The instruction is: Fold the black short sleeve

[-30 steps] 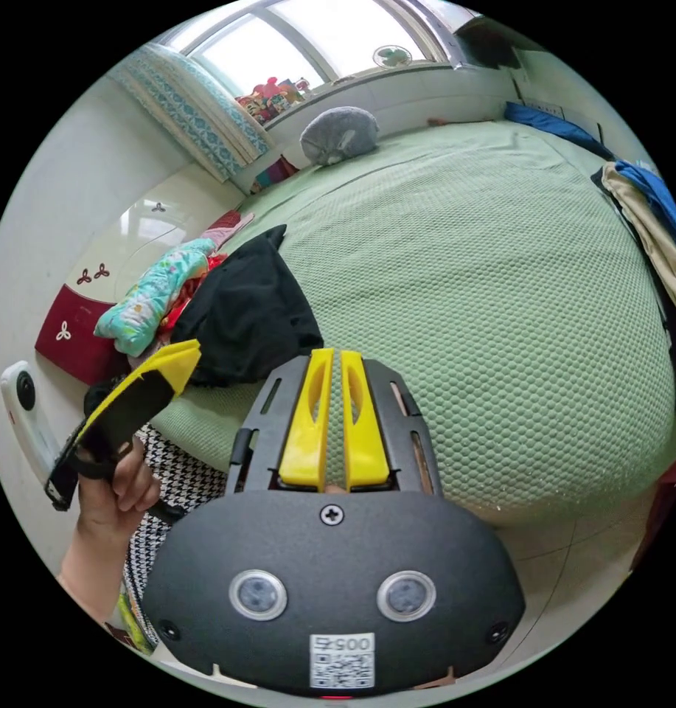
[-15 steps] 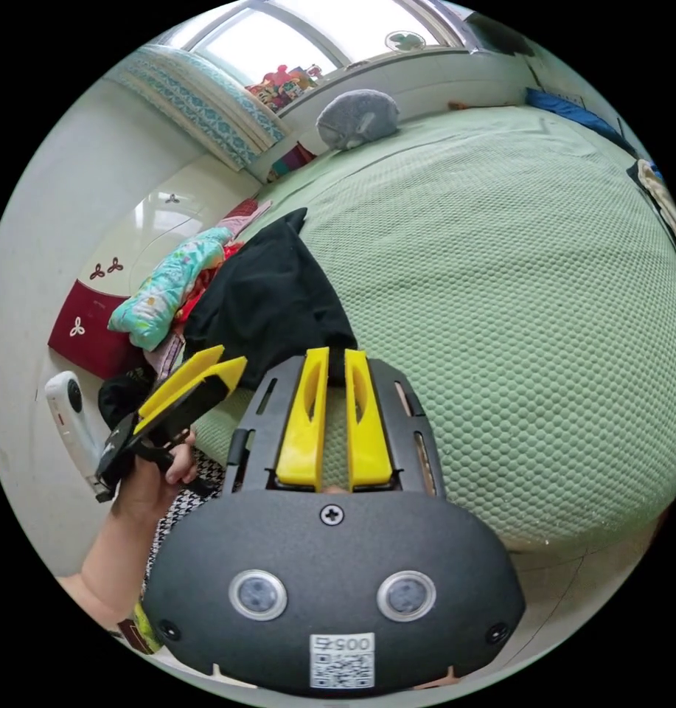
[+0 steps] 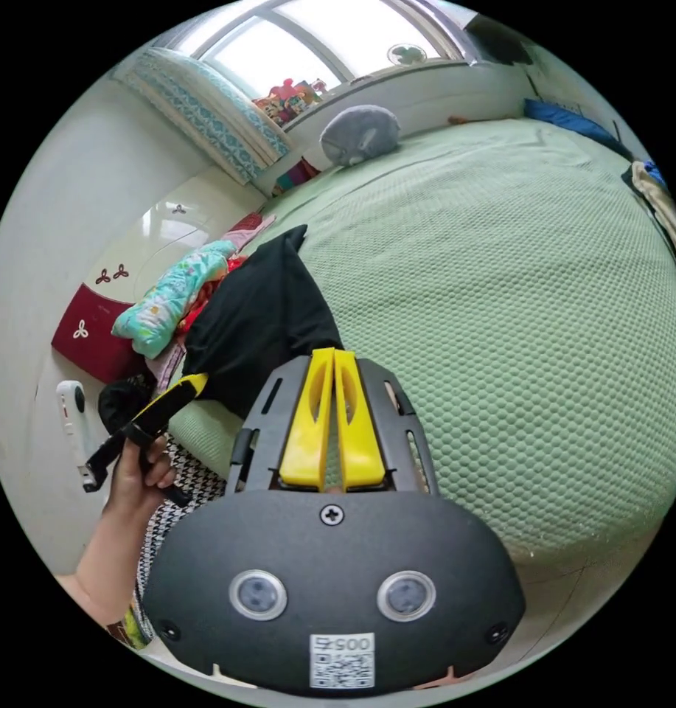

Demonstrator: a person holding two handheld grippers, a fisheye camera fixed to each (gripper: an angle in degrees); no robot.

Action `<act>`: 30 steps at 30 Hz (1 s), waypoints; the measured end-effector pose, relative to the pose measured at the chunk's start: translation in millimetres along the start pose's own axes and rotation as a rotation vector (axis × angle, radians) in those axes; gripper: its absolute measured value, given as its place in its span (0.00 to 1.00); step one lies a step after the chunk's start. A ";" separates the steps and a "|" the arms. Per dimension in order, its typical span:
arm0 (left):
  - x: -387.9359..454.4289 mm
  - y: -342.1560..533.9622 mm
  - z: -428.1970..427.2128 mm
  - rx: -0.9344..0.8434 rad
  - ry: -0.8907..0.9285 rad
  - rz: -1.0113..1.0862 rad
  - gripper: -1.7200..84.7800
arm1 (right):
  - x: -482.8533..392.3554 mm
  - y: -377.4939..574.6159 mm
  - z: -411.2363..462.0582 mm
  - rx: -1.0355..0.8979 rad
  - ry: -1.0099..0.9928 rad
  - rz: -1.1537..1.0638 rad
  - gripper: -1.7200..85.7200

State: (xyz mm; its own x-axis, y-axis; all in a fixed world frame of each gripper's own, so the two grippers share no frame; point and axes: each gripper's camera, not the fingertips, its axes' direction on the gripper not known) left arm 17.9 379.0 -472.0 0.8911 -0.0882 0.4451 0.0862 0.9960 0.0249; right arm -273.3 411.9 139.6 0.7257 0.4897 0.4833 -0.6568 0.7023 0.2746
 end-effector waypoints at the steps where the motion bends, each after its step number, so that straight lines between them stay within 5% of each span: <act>1: -8.6 -0.2 -13.3 0.034 -0.018 -0.030 0.04 | 2.6 1.2 -6.0 0.027 0.006 0.019 0.01; 9: -58.8 -18.2 -87.6 0.200 -0.089 -0.212 0.03 | 22.6 5.9 -40.0 0.140 0.087 0.144 0.01; 19: -126.9 -27.9 -93.9 0.134 -0.225 -0.445 0.04 | 38.6 4.7 -60.7 0.067 -0.038 0.160 0.01; 30: -133.9 2.5 -84.2 0.121 -0.144 -0.204 0.12 | -23.7 8.3 -44.8 0.122 0.036 -0.086 0.08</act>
State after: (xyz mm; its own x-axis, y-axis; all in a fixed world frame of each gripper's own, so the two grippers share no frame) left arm -63.7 391.9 -606.9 0.7875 -0.2924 0.5425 0.1958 0.9534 0.2296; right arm -286.7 429.3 93.2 0.7859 0.4501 0.4240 -0.6102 0.6755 0.4139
